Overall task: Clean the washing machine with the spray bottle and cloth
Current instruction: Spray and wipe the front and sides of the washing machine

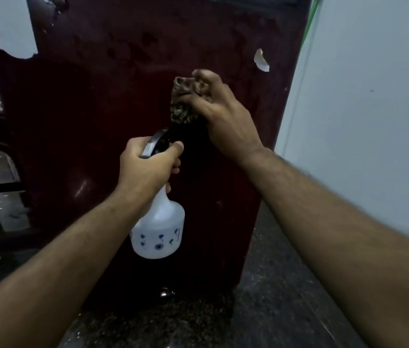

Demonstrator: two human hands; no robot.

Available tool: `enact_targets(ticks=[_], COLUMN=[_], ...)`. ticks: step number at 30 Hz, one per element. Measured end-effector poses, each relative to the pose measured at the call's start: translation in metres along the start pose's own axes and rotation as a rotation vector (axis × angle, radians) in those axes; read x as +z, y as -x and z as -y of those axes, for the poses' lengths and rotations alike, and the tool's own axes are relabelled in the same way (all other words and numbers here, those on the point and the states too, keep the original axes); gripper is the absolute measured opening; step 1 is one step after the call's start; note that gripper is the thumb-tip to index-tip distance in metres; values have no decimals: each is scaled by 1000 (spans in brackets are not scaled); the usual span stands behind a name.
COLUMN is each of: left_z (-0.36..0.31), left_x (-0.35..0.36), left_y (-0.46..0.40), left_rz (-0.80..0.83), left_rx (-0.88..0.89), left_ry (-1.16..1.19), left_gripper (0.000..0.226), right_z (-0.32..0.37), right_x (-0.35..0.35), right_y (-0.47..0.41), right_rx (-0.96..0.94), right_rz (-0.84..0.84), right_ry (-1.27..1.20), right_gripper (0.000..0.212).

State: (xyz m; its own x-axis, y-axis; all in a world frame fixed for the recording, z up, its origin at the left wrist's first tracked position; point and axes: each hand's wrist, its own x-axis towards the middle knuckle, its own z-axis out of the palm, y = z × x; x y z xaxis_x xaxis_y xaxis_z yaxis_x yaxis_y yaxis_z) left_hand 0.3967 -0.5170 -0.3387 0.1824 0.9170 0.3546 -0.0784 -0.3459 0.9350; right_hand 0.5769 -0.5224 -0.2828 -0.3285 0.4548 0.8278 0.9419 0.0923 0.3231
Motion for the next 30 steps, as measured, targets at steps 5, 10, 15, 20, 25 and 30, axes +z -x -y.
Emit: enact_targets(ticks=[5,10,15,20,25,30], left_z=[-14,-34,-60,-107,-152,-155], left_x=[-15,-33,-23,6,29,20], left_y=[11,14,9,-4,-22,-28], left_rz=[4,2,-21,-19,36,31], left_rx=[63,37,85,138,198,194], left_ry=[-57,-41,-28,6,-47,-57], left_gripper=[19,22,16,18,21,26], right_z=[11,1,-9,-25,-83,-132], right_x=[-6,-22,-21,-26,-42,-29], right_y=[13,3,-16,-51,-90,-101], right_rx=[180,393,759,857,689,689], right_rz=[-100,-396,-812,-999,-1010,-825], right_ry=[-290,-484,-696,-642,-359,-384], right_gripper=[53,37,40,41,45,51])
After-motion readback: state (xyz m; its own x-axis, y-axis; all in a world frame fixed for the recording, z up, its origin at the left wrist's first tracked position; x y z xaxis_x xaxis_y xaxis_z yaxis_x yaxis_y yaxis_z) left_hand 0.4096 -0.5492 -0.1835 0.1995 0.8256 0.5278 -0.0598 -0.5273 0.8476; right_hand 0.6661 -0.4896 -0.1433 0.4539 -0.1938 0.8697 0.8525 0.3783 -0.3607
